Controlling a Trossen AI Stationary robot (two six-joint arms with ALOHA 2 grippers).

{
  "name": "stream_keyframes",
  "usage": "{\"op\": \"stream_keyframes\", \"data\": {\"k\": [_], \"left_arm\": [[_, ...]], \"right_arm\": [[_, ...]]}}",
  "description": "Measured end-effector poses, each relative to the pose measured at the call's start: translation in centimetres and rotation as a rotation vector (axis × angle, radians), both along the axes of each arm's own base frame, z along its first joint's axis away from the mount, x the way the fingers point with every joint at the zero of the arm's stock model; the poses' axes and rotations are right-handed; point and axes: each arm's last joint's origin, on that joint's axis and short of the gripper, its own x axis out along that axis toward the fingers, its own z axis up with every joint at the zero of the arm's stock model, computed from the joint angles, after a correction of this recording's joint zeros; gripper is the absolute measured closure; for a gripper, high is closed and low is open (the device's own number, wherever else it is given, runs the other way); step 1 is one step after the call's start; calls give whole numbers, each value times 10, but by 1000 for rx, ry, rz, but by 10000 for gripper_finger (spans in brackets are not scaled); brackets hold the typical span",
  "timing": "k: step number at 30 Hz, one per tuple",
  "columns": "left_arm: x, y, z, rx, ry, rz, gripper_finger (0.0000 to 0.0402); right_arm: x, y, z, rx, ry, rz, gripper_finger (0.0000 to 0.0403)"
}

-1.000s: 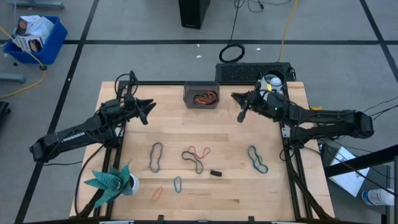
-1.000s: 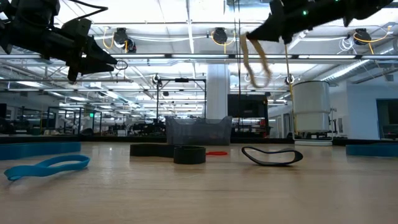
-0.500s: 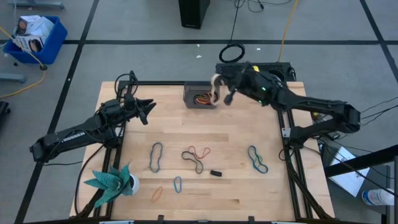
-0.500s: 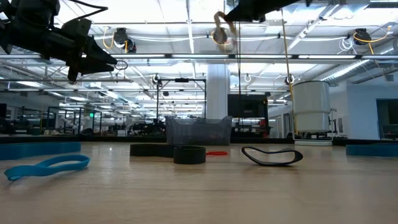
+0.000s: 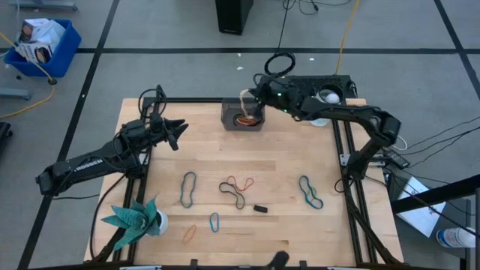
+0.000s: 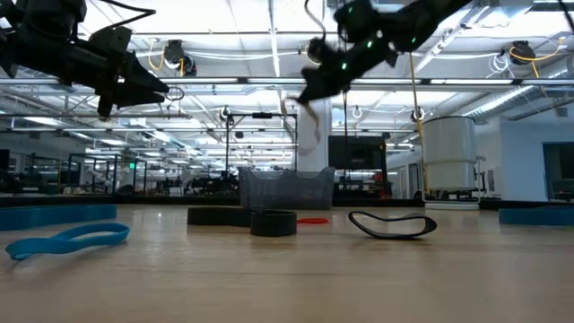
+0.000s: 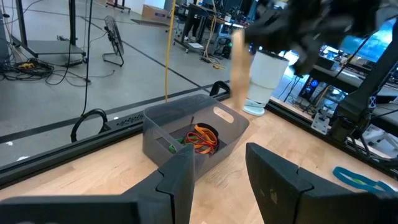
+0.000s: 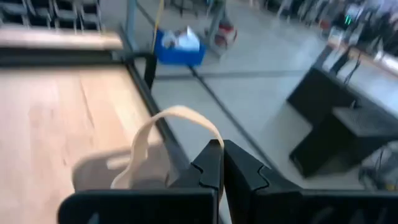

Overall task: Pick and place rubber bands into bin
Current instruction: Put the brown rubber band into the black bin

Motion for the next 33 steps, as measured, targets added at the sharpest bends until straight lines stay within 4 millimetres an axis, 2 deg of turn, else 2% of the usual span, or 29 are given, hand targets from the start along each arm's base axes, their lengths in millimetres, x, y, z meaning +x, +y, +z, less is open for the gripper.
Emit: {"op": "stream_keyframes", "data": {"k": [8, 14, 18, 33], "left_arm": [[0, 0, 0, -1, 0, 0, 252], [0, 0, 0, -1, 0, 0, 252], [0, 0, 0, 0, 1, 0, 252], [0, 0, 0, 3, 3, -1, 252]], "right_arm": [[17, -16, -56, 88, 124, 5, 403], [22, -18, -81, 127, 196, 5, 401], [22, -17, -87, 144, 228, 4, 399], [21, -17, -86, 112, 254, 24, 396]]}}
